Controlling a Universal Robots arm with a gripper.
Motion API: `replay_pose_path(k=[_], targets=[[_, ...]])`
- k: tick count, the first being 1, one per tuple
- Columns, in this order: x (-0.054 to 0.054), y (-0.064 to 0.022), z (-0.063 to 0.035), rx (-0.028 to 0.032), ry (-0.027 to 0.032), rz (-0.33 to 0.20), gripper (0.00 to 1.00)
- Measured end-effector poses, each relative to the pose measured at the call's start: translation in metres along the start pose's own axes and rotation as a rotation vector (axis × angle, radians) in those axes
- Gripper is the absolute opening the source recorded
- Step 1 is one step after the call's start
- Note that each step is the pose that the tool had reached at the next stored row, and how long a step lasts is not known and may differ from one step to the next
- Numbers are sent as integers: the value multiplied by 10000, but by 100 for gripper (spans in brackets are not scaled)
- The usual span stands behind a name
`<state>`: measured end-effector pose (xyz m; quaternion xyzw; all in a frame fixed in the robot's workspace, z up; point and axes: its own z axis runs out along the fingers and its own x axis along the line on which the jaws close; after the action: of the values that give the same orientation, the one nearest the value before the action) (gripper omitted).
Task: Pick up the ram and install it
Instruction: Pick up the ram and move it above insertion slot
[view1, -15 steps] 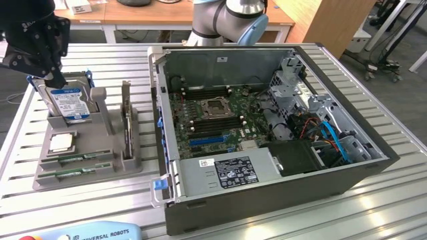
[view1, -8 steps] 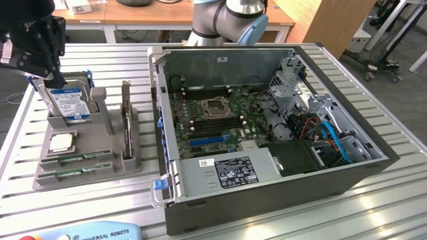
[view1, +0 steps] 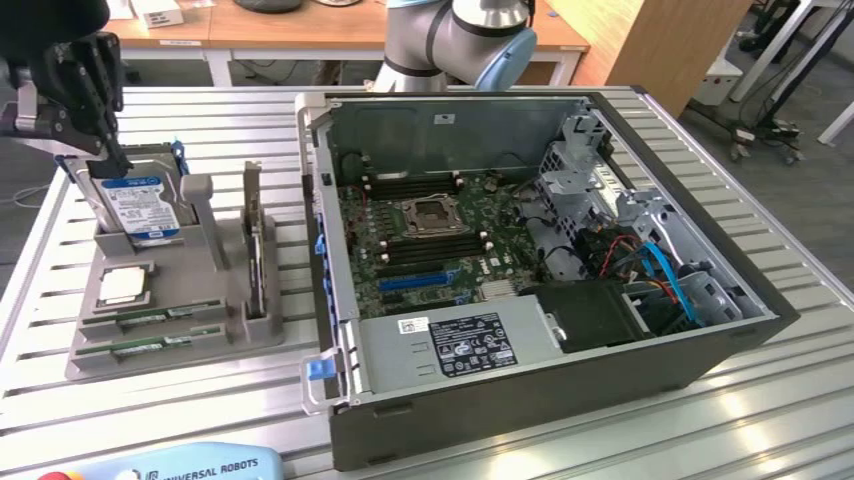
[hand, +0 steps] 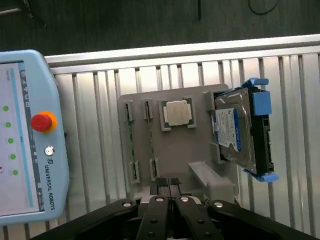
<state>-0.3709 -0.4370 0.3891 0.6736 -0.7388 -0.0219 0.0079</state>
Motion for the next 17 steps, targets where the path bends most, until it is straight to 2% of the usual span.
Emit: replay_pose_path(k=[6,17], targets=[[0,0,0,-19,53,-1076,10],[0,0,2,-19,67,-1133,10]])
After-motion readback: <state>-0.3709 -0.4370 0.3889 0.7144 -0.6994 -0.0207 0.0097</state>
